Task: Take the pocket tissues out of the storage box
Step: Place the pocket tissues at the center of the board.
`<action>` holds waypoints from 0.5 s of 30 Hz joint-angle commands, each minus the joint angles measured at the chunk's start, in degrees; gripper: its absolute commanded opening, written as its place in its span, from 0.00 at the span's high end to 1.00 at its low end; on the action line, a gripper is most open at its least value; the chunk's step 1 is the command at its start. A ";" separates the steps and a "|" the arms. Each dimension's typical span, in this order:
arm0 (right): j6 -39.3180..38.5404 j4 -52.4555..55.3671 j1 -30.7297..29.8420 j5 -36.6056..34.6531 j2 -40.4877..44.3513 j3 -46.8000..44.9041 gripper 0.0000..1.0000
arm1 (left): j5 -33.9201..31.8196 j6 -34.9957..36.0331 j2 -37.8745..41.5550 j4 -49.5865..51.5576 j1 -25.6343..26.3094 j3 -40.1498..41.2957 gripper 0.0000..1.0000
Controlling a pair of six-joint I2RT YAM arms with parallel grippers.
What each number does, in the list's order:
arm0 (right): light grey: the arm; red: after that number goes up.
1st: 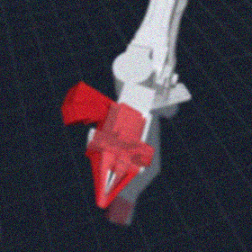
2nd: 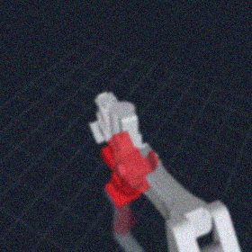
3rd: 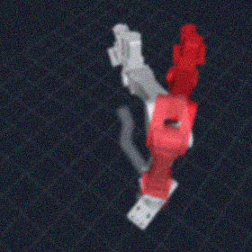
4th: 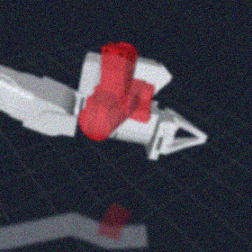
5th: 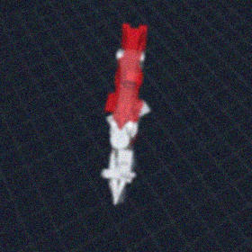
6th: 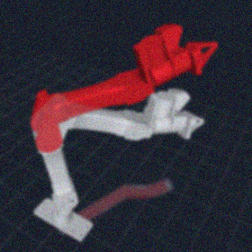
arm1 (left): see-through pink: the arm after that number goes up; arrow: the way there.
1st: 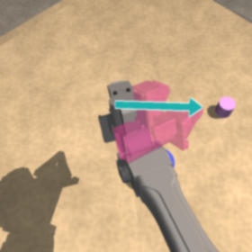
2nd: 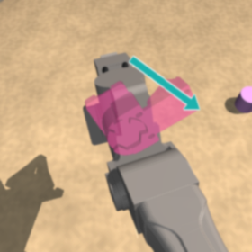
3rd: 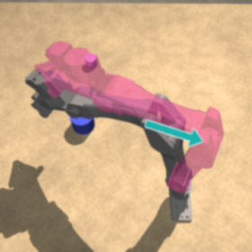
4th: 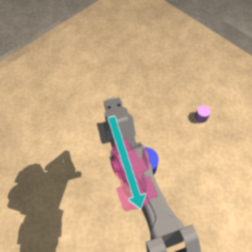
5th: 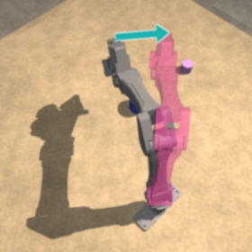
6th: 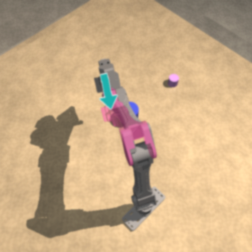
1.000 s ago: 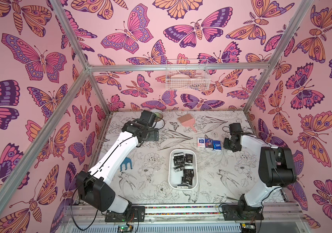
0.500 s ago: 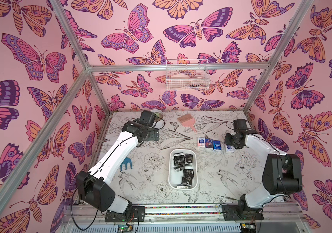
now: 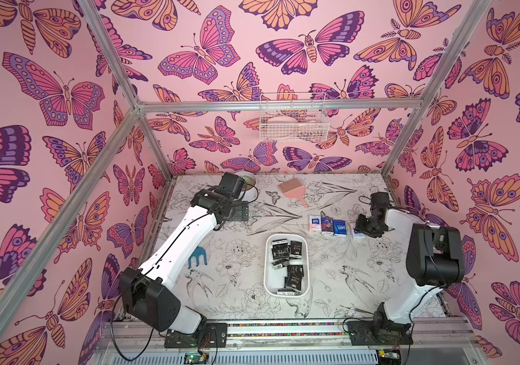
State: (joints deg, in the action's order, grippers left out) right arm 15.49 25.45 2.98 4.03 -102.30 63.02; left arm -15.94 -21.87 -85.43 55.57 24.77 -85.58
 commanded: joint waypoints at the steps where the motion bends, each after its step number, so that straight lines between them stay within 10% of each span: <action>1: 1.21 -0.03 -0.09 3.25 -0.36 -1.70 0.62 | -0.84 0.64 -0.17 0.82 -0.23 -0.55 0.00; 15: 2.98 -2.78 -0.16 9.24 0.99 -4.67 0.63 | -0.67 0.35 -0.50 0.77 -0.25 -0.64 0.00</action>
State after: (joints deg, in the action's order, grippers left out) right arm 18.00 20.38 3.01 11.84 -101.62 59.77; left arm -15.97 -21.87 -85.43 55.57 24.77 -85.58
